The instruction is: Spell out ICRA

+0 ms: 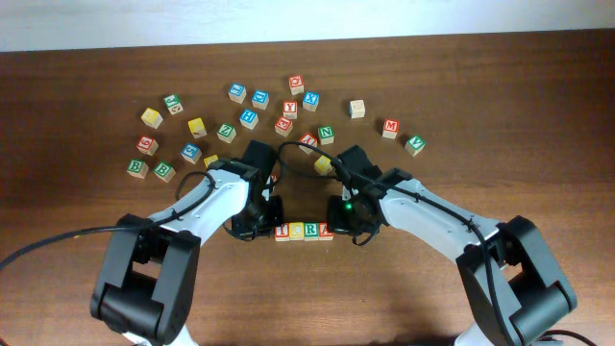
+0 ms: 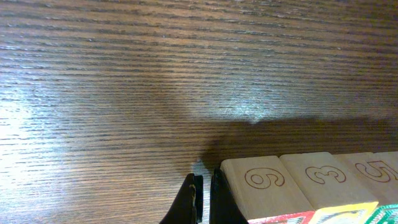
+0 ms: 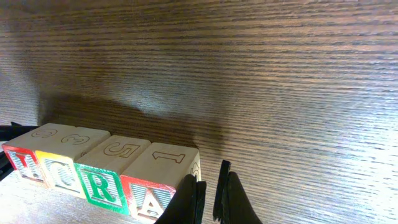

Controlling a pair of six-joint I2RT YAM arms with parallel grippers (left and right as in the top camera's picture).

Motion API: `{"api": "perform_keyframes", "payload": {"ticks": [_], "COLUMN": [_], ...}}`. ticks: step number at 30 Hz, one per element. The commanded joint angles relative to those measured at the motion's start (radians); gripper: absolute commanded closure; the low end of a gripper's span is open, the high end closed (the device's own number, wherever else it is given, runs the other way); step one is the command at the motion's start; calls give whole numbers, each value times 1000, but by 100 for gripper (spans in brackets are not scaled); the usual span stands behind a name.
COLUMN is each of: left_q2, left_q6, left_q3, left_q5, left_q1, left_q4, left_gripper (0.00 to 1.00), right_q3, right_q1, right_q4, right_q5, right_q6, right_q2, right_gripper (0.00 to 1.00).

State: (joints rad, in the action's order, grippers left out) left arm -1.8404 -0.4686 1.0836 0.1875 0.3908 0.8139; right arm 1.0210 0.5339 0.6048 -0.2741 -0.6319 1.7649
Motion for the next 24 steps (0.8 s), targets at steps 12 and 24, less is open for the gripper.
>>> {"api": "perform_keyframes", "payload": {"ticks": [12,24], "left_q2": [-7,-3], "left_q6": [-5,-5], "left_q3": [-4,13], "left_q5": [-71,-82], "left_q1": [3,-17], "left_q4": [3,30], "left_gripper": [92,83], "right_q3": [3,4], "right_q1": [14,-65], "right_q4": [9,91], "right_q5": [29,42], "right_q6": [-5,30], "right_q2": [9,2], "right_gripper": [90,92]}}
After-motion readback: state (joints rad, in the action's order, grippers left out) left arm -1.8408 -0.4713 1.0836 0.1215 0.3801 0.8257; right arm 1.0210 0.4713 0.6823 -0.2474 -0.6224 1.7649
